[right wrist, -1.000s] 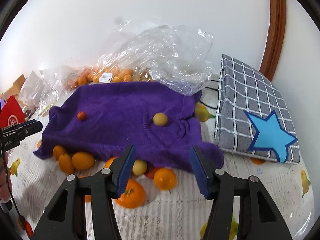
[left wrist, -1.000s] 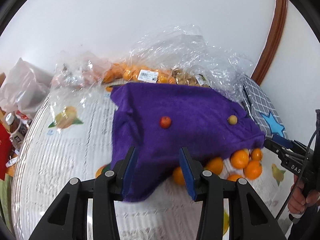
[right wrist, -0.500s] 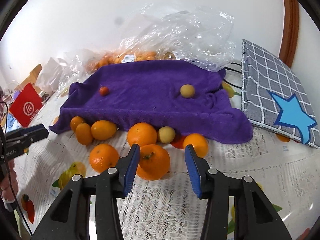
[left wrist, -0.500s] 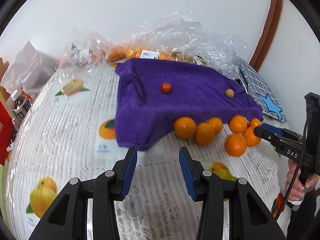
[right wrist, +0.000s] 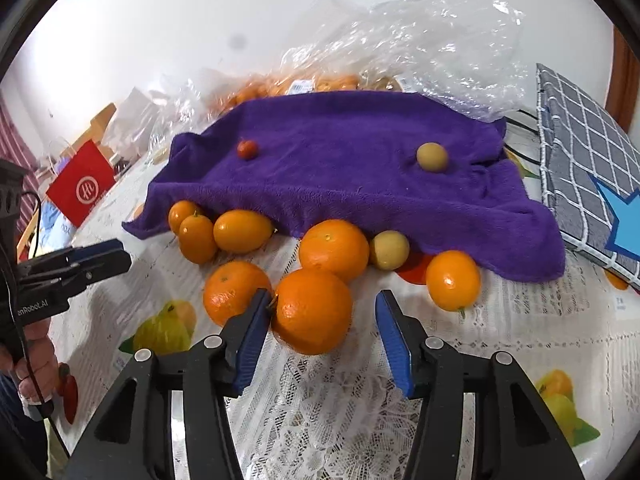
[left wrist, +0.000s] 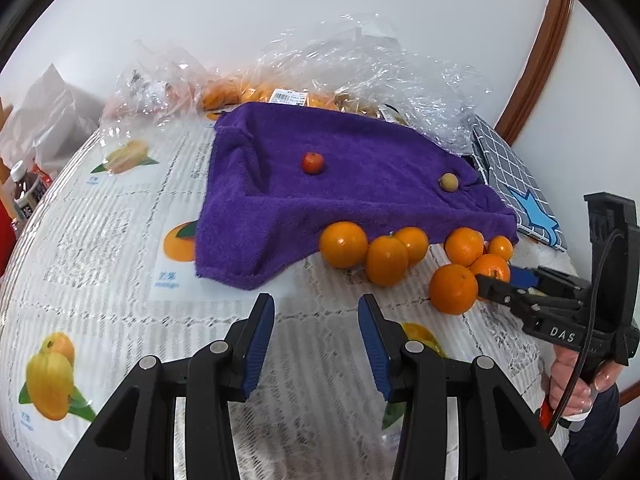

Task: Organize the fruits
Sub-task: 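Move both grippers back down toward the oranges beside the towel, then grasp a large orange with the right gripper while the left grasps another orange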

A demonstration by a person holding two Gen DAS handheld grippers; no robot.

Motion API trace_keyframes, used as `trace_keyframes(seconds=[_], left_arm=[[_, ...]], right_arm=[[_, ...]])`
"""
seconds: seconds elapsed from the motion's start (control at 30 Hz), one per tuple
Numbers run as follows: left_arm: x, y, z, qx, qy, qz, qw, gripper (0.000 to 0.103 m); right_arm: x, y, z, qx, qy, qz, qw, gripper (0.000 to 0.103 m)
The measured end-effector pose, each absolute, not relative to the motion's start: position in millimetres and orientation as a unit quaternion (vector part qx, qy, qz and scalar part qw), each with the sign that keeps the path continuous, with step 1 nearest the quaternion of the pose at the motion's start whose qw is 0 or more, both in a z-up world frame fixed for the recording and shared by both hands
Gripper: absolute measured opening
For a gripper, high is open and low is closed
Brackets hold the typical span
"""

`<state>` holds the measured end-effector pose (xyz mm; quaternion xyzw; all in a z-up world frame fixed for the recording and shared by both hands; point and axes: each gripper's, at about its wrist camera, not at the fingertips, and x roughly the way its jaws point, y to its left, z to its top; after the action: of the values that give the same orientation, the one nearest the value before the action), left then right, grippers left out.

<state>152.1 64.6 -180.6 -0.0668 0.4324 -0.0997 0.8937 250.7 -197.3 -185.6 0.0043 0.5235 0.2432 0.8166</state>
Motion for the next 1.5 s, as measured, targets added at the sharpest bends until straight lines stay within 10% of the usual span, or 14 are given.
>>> trace_keyframes(seconds=[1.5], left_arm=[[184, 51, -177, -0.101, 0.356, -0.14, 0.918, 0.034]], right_arm=[[239, -237, -174, 0.004, 0.481, 0.195, 0.855, 0.038]])
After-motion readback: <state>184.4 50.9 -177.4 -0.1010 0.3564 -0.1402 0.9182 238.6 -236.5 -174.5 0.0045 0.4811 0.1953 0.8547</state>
